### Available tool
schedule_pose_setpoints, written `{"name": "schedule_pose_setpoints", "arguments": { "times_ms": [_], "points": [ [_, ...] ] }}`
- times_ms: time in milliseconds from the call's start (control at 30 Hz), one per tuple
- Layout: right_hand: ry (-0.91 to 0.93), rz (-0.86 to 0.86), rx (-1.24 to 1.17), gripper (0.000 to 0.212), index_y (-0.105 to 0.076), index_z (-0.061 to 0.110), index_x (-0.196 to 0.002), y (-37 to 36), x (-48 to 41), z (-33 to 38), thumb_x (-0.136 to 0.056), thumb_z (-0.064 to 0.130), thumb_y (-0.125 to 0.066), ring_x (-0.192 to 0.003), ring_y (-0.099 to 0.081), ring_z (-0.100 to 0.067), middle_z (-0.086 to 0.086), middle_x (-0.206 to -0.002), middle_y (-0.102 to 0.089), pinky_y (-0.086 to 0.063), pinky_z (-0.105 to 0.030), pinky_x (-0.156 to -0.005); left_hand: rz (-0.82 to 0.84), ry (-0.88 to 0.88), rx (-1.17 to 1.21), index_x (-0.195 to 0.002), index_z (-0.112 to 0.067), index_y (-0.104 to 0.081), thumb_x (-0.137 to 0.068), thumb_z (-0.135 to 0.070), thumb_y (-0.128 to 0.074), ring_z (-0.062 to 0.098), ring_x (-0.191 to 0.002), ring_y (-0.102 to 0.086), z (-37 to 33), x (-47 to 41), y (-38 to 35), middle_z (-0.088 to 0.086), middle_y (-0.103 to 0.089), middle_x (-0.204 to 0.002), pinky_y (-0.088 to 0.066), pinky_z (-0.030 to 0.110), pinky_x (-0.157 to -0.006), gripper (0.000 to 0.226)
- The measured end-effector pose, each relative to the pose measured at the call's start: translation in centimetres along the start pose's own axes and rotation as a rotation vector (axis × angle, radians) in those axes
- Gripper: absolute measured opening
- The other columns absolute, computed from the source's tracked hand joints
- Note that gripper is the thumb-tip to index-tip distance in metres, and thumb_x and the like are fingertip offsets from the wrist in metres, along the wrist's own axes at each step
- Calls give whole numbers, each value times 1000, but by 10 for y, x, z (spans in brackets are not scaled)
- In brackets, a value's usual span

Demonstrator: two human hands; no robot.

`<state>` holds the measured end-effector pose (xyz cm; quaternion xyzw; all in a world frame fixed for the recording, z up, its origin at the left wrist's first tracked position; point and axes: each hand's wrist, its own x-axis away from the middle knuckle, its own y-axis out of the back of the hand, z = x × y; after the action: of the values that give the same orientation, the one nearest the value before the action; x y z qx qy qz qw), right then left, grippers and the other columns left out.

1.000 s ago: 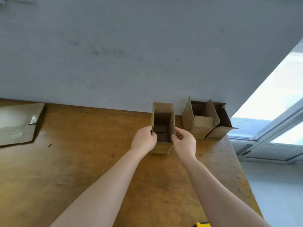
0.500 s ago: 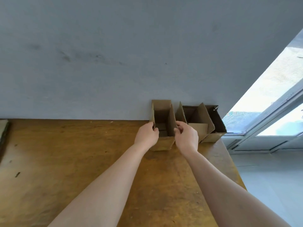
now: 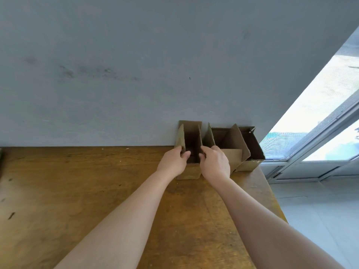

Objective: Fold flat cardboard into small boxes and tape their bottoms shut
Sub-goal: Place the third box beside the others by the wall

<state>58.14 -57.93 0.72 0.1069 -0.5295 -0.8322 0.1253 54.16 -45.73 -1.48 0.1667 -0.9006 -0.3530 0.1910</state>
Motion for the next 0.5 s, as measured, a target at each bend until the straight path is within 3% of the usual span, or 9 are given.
{"name": "schedule_pose_setpoints", "arguments": {
  "times_ms": [233,367,500],
  "points": [
    [71,-72,33,43,-47,19,-138,15,26,-3,-97,31,-54,-117,-47,-22,-6,-129,-50,-50,-33,-87,-51,-33,-185,-147,-21,-36,-100,-36,-44,23,-135,-42,11,36,24,2,-41,-150,-39,36,-106,49],
    [186,3,72,44,-48,21,-138,22,52,3,-96,31,-55,-121,-45,-21,-4,-132,-50,-44,-34,-97,-68,-19,-351,-148,-20,-34,-99,-33,-46,24,-137,-38,30,79,52,4,-37,-152,-37,38,-109,52],
    [318,110,116,47,-46,23,-139,21,88,20,-95,32,-57,-129,-42,-22,-3,-138,-49,-37,-38,-108,-141,60,-480,-139,-16,-46,-99,-31,-45,23,-125,-49,59,138,77,5,-50,-140,-45,36,-98,42]
  ]
}}
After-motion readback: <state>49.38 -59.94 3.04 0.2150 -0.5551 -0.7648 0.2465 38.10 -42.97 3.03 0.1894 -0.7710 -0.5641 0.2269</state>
